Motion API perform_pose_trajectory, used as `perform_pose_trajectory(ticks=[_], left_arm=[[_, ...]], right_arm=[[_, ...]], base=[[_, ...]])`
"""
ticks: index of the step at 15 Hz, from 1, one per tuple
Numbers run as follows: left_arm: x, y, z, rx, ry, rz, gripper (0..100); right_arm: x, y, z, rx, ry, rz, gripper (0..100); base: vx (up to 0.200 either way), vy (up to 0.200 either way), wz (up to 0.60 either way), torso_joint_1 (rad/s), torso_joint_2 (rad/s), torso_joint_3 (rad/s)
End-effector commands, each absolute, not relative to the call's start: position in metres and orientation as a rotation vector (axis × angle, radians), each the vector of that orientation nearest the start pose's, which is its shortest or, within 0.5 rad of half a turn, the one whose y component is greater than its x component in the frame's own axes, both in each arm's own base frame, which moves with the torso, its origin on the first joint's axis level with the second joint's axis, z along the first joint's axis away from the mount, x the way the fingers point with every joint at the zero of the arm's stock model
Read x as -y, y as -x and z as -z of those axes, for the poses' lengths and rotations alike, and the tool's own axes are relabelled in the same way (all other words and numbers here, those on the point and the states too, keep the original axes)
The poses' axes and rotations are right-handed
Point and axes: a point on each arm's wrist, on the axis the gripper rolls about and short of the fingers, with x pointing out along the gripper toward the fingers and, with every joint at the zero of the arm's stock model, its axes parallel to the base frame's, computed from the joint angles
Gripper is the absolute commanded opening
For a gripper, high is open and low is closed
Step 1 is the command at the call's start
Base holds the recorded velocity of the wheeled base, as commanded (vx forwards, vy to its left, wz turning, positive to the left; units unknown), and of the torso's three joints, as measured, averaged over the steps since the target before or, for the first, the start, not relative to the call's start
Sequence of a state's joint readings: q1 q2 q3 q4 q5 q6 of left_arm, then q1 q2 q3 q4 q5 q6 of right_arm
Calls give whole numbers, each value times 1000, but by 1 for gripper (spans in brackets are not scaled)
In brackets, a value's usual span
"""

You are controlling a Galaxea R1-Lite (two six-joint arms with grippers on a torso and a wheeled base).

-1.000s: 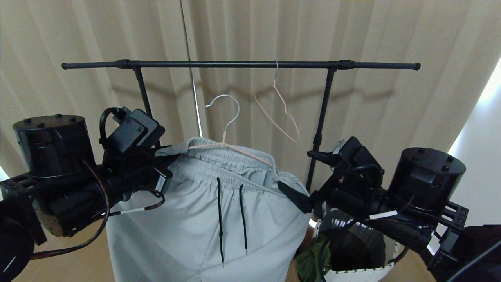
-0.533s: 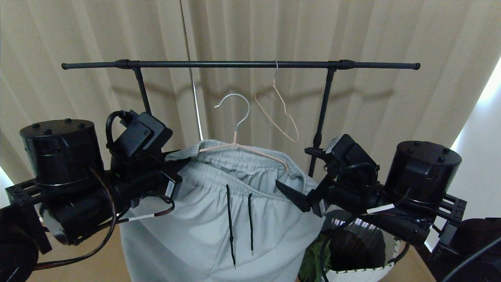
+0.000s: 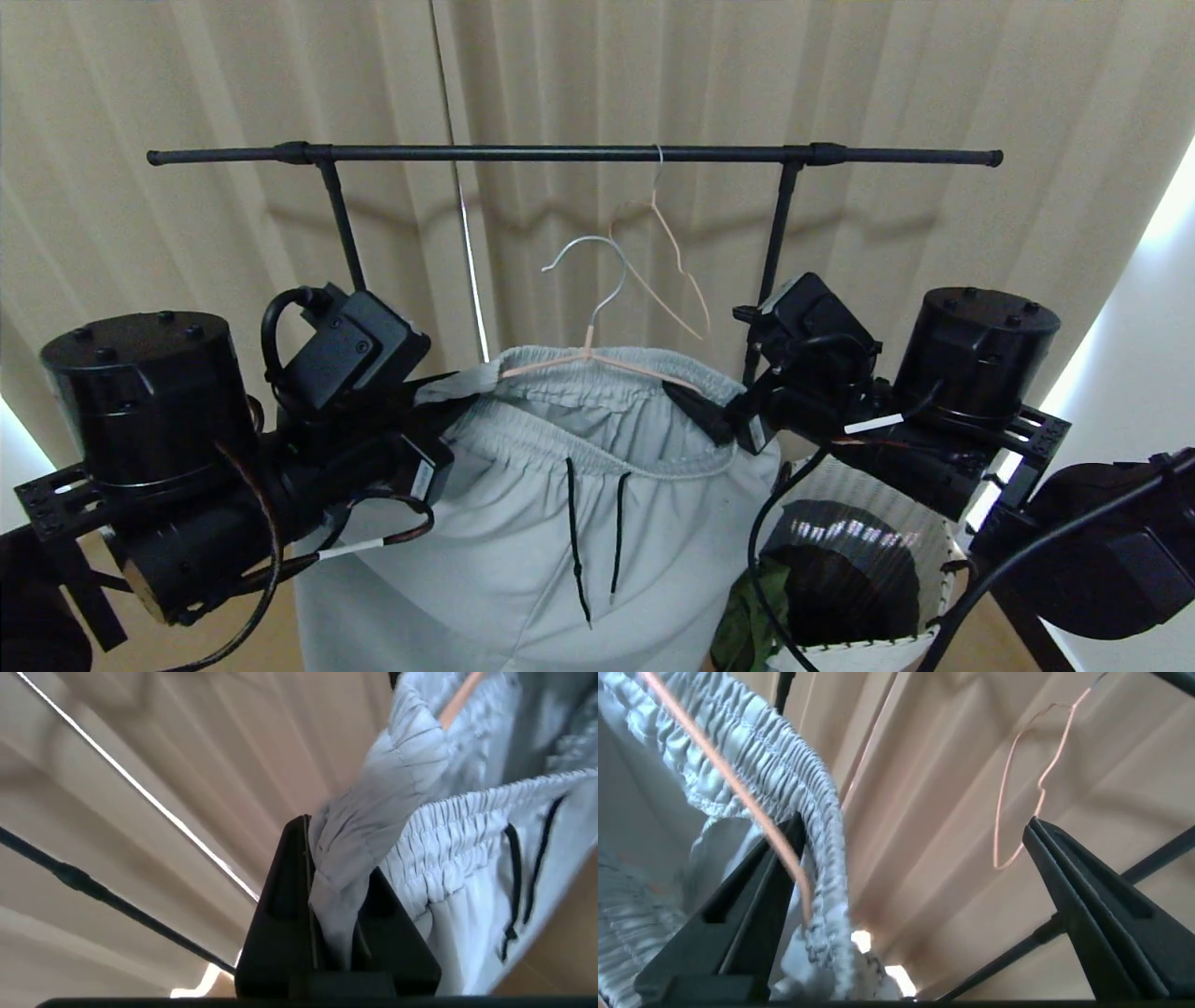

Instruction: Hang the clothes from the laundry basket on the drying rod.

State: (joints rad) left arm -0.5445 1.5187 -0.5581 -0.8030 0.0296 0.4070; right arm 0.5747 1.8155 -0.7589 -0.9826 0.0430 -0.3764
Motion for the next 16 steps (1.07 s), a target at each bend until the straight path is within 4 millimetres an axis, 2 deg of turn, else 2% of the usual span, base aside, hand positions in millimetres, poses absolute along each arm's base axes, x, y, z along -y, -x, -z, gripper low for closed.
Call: perform_pose_trajectory(ticks=[1, 6, 7, 16], left_arm=[[132, -207, -181, -29, -438, 564, 0], [136, -203, -182, 6, -428, 580, 0], [136, -203, -182, 6, -428, 580, 0], [136, -205, -181, 0, -429, 575, 0]], right_arm=[[-180, -275, -165, 38, 390, -628, 100], [-181, -277, -163, 37, 402, -630, 100], [-181, -276, -163, 35, 402, -630, 0], [-181, -276, -164, 44, 400, -629, 0]], base=[[0, 0, 0, 0, 0, 0], [0, 0, 0, 0, 0, 0], [0, 0, 0, 0, 0, 0], [0, 0, 0, 0, 0, 0]])
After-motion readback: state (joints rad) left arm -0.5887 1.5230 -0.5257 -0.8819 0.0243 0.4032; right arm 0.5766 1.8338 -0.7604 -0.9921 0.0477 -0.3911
